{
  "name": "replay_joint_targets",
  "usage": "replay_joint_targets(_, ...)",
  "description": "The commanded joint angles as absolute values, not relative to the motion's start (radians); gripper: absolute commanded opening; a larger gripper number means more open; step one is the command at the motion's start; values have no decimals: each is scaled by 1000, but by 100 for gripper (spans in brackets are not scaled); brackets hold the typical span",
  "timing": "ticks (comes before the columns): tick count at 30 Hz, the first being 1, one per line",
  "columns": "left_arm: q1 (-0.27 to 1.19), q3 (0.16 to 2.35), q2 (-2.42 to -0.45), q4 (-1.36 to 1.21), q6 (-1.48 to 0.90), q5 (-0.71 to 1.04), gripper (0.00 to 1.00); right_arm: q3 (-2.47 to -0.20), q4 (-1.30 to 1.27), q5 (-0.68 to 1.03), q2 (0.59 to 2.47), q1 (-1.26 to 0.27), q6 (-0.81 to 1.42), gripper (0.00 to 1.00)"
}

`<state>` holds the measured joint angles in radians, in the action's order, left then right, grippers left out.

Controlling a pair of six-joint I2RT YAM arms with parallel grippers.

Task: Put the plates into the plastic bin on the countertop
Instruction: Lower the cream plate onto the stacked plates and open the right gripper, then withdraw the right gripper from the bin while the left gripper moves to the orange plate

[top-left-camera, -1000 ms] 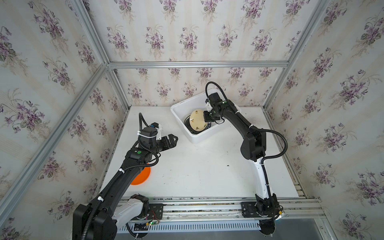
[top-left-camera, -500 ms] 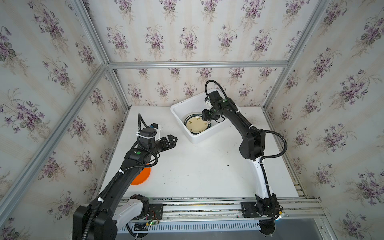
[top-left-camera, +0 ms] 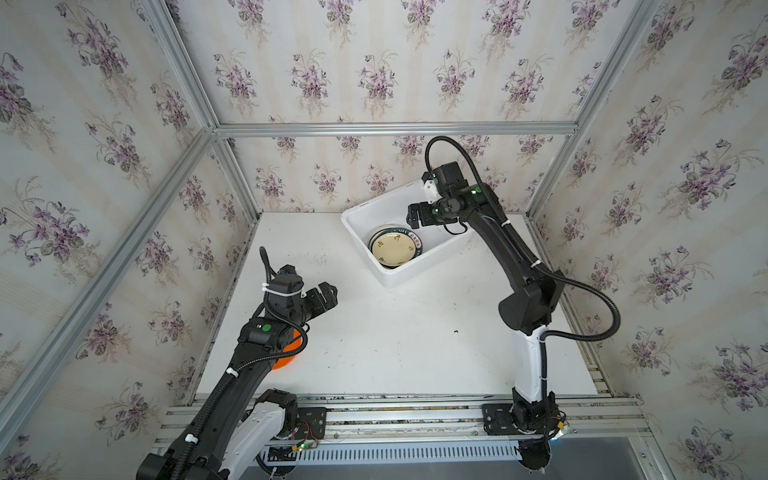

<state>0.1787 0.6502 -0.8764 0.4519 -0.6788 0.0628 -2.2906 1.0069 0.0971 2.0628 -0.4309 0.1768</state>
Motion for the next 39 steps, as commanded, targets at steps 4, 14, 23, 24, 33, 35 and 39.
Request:
replay_joint_targets(4,130,580,-877,559,-769,-45,100,-1872,718,182,1736,-468,285,99)
replay_joint_targets(14,73,536,-907,561,-768,-90,99,-1372,551,196,1279,-472,401,99)
replay_joint_targets(23,15,508,-982,517,-746,-77,100,-1181,579,151,1059,-472,407,99)
replay_joint_targets(24,12,508,-994,509,-742,-67,99,-1168,580,149,1048,-471,407,100)
replay_joint_targets(33,12,508,-1140,421,-714,29,99,-1113,577,149,1027,-471,395,99)
replay_joint_targets(35,12,497,-1157,400,-710,58,99,-1108,571,150,1029,-471,396,99)
replay_joint_targets(39,16,481,-1173,366,-706,118,99,-1080,543,162,1035,-471,412,99)
